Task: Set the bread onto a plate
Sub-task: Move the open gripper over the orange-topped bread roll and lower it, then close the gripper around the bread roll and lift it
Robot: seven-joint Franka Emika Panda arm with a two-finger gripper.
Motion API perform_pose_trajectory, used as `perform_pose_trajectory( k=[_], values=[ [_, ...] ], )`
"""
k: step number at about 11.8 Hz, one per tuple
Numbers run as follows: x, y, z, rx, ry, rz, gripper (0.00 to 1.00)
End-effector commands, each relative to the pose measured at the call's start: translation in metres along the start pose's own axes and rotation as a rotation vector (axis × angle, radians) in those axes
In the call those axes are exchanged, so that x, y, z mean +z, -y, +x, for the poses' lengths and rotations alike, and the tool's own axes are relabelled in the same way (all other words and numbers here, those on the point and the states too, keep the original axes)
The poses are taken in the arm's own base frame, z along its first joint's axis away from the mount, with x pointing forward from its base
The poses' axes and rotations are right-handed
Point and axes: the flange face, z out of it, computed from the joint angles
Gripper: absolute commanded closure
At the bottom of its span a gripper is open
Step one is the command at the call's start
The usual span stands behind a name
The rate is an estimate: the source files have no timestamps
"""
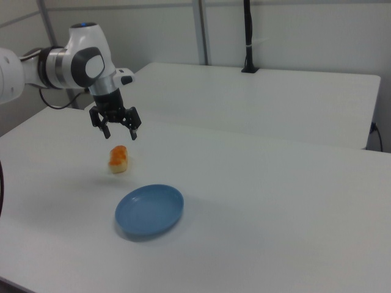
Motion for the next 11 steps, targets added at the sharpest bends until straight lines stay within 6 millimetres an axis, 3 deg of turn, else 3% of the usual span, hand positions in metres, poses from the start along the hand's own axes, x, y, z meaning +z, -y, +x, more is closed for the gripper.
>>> perform_pose_trajectory(
  k=[1, 5, 11],
  values=[
    [0.039, 0.029, 0.014, -0.058, -0.011, -0.004, 0.0],
    [0.086, 0.061, 0.028, -0.094, -0.02, -0.03, 0.0],
    [0.134, 0.09, 0.045, -0.061, -0.107, -0.038, 0.0]
  ],
)
